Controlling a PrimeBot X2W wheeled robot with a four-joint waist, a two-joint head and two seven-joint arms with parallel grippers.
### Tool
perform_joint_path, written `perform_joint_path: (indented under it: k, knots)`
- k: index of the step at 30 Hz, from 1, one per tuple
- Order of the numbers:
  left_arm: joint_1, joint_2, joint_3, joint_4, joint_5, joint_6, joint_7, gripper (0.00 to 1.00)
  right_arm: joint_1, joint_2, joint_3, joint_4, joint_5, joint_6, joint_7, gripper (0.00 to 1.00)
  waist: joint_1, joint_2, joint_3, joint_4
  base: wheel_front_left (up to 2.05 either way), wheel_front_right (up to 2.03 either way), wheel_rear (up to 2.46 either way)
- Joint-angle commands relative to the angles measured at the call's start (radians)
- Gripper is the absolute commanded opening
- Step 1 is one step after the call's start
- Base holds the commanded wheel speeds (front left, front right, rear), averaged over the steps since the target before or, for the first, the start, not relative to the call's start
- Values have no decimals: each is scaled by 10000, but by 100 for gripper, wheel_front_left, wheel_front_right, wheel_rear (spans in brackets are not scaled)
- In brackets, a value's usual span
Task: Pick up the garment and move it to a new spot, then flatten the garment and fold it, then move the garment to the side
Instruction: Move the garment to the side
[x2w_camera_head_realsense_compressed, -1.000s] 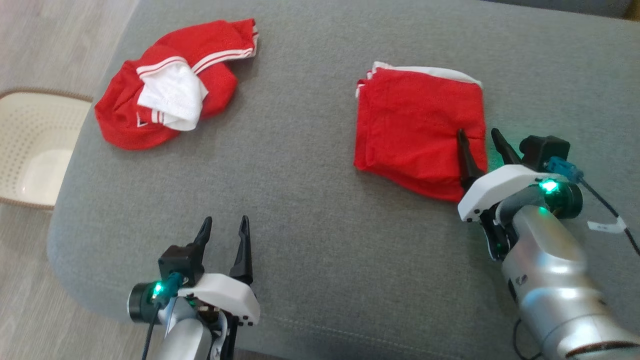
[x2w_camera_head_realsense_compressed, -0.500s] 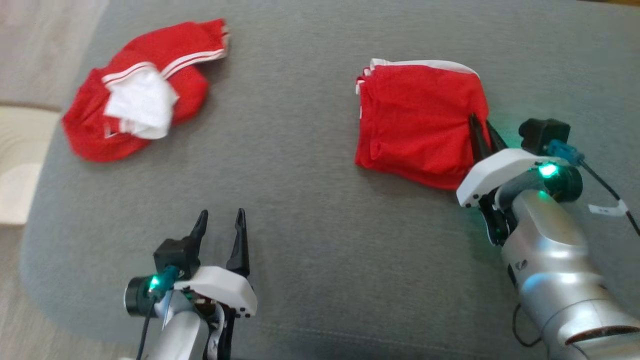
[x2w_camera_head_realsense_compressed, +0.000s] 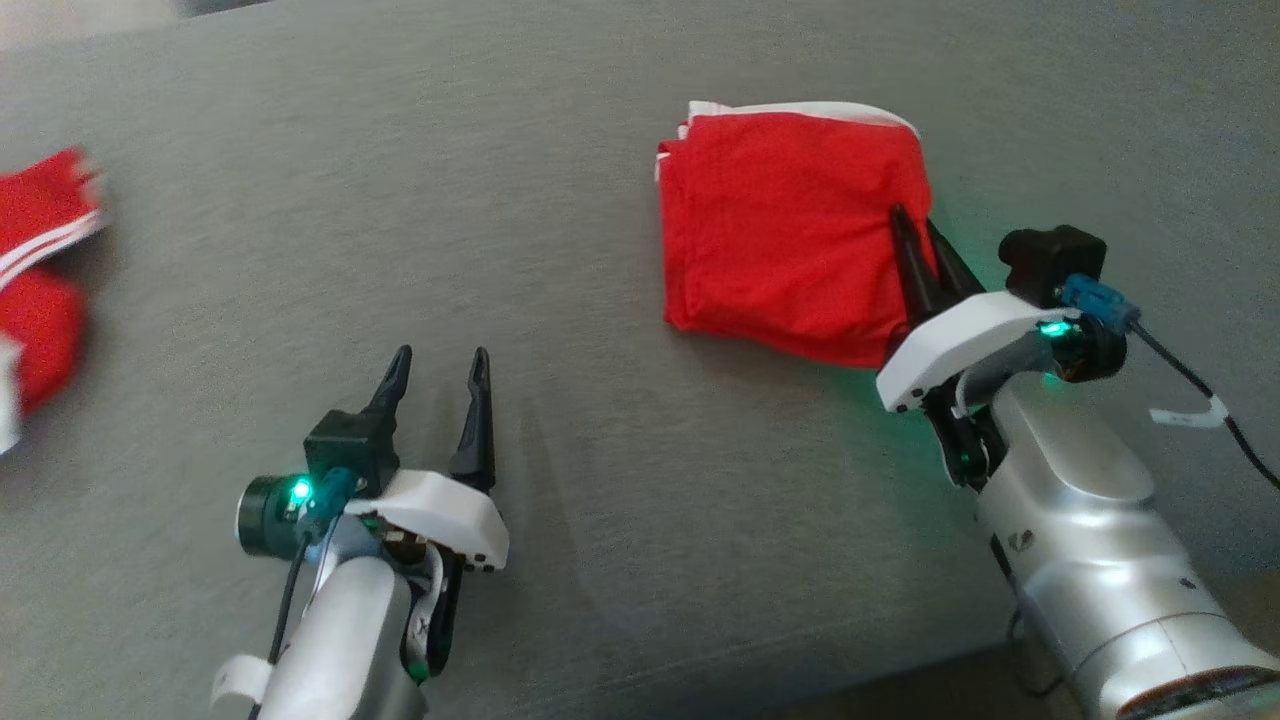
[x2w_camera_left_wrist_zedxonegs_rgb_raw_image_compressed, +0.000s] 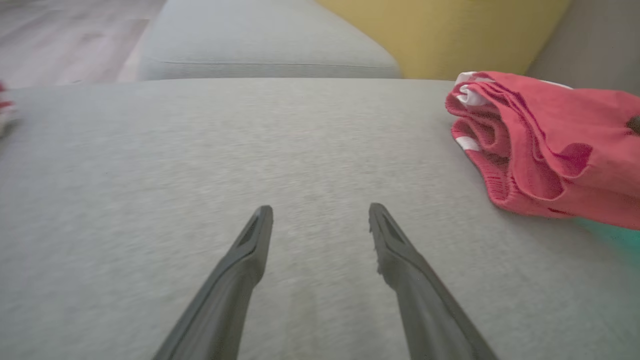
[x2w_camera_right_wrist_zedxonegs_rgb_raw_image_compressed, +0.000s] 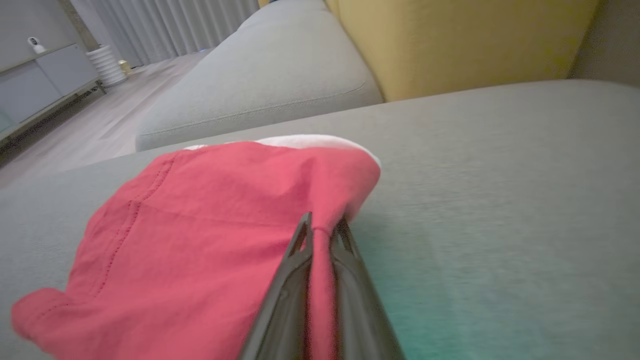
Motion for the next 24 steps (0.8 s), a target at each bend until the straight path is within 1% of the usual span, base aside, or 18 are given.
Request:
perform_joint_path:
  k: [1,6,9,11,13,14,17,24]
  knots:
    - [-285,114,318,-206,97,-34,-53,100,17,111,194,-367,93,-9,-110,0,0,0,272,-1257,0,0,0]
    - [-459,114,383,-72,328,-222,-53,100,225,112,370,-772,504,-9,-110,0,0,0,473,-2251,0,0,0]
    - [-570,114,376,-27,410,-319,-53,100,300,112,318,-840,502,-9,-110,0,0,0,585,-2550,0,0,0]
    - [-617,114,337,-27,422,-360,-53,100,289,112,214,-823,397,-9,-110,0,0,0,658,-2599,0,0,0]
    - [-652,114,260,-37,435,-399,-53,100,176,112,-4,-760,158,-9,-110,0,0,0,735,-2534,0,0,0]
    - [-674,114,167,-22,468,-434,-53,100,-41,69,-275,-649,-237,-9,-110,0,0,0,820,-2375,0,0,0]
    - [-717,114,133,-10,507,-441,-53,100,-489,-199,-753,-431,-761,-9,-110,0,0,0,943,-1988,0,0,0]
    - [-700,114,264,-192,438,-343,-53,100,-1751,-1584,-2062,668,-2069,-9,-110,0,0,0,1175,-940,0,0,0]
